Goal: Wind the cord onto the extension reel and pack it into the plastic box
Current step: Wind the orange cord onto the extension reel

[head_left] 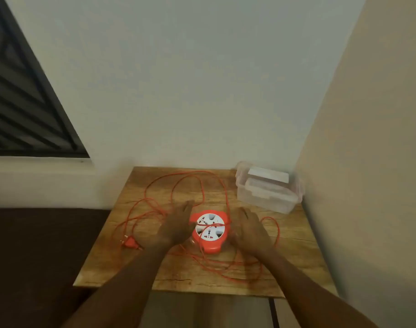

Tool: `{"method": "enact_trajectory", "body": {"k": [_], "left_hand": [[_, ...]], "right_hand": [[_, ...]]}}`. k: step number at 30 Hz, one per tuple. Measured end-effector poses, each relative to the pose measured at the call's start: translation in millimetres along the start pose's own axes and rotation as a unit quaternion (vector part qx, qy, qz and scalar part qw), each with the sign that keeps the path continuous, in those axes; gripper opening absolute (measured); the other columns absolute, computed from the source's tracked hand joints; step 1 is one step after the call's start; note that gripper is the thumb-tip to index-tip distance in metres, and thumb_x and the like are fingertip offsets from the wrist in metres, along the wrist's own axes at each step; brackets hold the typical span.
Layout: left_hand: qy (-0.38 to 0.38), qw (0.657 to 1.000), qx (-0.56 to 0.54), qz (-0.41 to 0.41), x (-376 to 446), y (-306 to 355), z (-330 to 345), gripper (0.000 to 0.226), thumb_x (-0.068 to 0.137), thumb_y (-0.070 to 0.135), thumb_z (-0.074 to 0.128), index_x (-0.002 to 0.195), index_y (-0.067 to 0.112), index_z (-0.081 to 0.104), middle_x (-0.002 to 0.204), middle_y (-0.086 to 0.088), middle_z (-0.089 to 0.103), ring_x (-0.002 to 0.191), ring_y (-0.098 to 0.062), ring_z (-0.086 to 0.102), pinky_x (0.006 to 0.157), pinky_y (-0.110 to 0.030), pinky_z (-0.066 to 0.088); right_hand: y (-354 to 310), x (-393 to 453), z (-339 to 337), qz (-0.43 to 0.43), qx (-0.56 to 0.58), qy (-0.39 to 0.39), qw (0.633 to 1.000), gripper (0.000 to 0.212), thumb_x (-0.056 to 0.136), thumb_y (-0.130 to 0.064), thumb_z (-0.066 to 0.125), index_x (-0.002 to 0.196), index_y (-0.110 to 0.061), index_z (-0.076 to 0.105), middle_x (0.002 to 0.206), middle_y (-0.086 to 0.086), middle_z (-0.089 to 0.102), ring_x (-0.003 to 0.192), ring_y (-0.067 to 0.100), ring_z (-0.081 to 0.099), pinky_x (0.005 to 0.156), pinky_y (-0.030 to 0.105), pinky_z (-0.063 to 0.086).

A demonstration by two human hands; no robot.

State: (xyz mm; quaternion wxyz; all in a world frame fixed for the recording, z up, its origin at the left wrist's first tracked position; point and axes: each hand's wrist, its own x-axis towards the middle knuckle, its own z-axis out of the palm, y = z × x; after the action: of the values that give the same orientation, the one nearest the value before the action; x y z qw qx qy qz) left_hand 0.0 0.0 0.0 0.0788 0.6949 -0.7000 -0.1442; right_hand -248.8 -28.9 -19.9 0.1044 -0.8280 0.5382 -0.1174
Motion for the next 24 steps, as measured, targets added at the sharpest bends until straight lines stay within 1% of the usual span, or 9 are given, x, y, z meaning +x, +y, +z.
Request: {"method": "enact_trajectory", "body": {"k": [2,5,6,8,10,16,19,21,24], "left_hand": [[-0.037,0.999,0.022,0.03,6.4,-6.9,4.8,0.071,0.101,0.028,0.053,0.164,0.01,0.025,0.169,-0.014,0.034,0.153,-0.03,0.036,0.124,-0.039,0.031],[-0.058,0.997,-0.011,0.059,14.8,-14.0,9.1,0.079,0.085,0.052,0.035,0.15,0.011,0.053,0.15,-0.014,0.06,0.138,-0.032,0.056,0.114,-0.039,0.044],[-0.063,0.996,-0.019,0.065,22.3,-18.8,11.0,0.076,0.083,0.054,0.035,0.144,0.015,0.061,0.143,-0.011,0.066,0.132,-0.031,0.061,0.109,-0.038,0.048],[-0.071,0.995,0.02,0.064,33.3,-21.7,8.0,0.051,0.091,0.041,0.049,0.136,0.024,0.068,0.137,-0.004,0.071,0.126,-0.026,0.064,0.102,-0.036,0.052],[-0.076,0.993,0.054,0.072,49.3,-29.3,8.8,0.04,0.096,0.027,0.057,0.133,0.025,0.069,0.134,-0.003,0.071,0.124,-0.025,0.064,0.101,-0.037,0.052],[-0.061,0.988,0.115,0.088,72.2,-34.6,10.0,0.031,0.102,0.026,0.05,0.118,0.017,0.074,0.12,-0.007,0.076,0.113,-0.028,0.068,0.094,-0.04,0.053],[-0.022,0.993,0.084,0.078,76.8,-34.3,13.5,0.028,0.104,0.023,0.046,0.116,0.012,0.069,0.119,-0.009,0.072,0.112,-0.029,0.066,0.092,-0.041,0.051],[0.01,0.999,0.015,0.048,77.6,-35.9,14.4,0.023,0.105,0.022,0.047,0.113,0.012,0.066,0.117,-0.008,0.069,0.108,-0.028,0.065,0.088,-0.041,0.05],[0.045,0.997,-0.068,0.006,76.6,-47.7,13.5,0.016,0.106,0.021,0.048,0.107,0.012,0.061,0.109,-0.009,0.068,0.1,-0.032,0.065,0.084,-0.046,0.052]], "right_hand": [[-3.4,5.6,13.9,0.019,0.02,-0.037,0.999,0.047,0.094,-0.037,0.051,0.138,-0.022,0.048,0.139,0.001,0.05,0.124,0.021,0.047,0.1,0.035,0.045],[-12.2,11.1,30.3,0.07,0.061,-0.084,0.992,0.05,0.089,-0.029,0.058,0.137,-0.02,0.049,0.131,0.005,0.055,0.116,0.024,0.056,0.093,0.036,0.051],[-13.3,16.8,35.5,0.082,0.066,-0.088,0.991,0.051,0.088,-0.029,0.061,0.137,-0.02,0.05,0.128,0.006,0.056,0.113,0.025,0.058,0.092,0.036,0.053],[-13.4,22.9,34.0,0.096,0.071,-0.089,0.989,0.045,0.087,-0.028,0.065,0.131,-0.02,0.058,0.121,0.006,0.059,0.106,0.024,0.061,0.089,0.035,0.054],[-10.7,31.6,35.3,0.109,0.079,-0.087,0.987,0.031,0.088,-0.026,0.065,0.118,-0.018,0.065,0.113,0.006,0.062,0.1,0.023,0.062,0.085,0.031,0.052],[-2.4,35.3,24.7,0.105,0.142,-0.082,0.981,0.022,0.087,-0.006,0.061,0.099,-0.019,0.075,0.106,-0.003,0.07,0.091,0.012,0.063,0.076,0.019,0.049],[4.1,29.0,8.5,0.097,0.219,-0.05,0.97,0.03,0.079,0.004,0.061,0.082,-0.024,0.073,0.088,-0.008,0.073,0.081,0.008,0.065,0.072,0.023,0.052],[10.1,24.5,-4.9,0.133,0.275,-0.024,0.952,0.029,0.076,0.007,0.063,0.078,-0.021,0.072,0.08,-0.005,0.072,0.075,0.01,0.066,0.069,0.029,0.053],[10.9,20.8,-22.1,0.122,0.395,-0.11,0.904,0.024,0.077,0.009,0.069,0.085,-0.011,0.078,0.082,0.004,0.076,0.077,0.016,0.072,0.076,0.042,0.061]]}}
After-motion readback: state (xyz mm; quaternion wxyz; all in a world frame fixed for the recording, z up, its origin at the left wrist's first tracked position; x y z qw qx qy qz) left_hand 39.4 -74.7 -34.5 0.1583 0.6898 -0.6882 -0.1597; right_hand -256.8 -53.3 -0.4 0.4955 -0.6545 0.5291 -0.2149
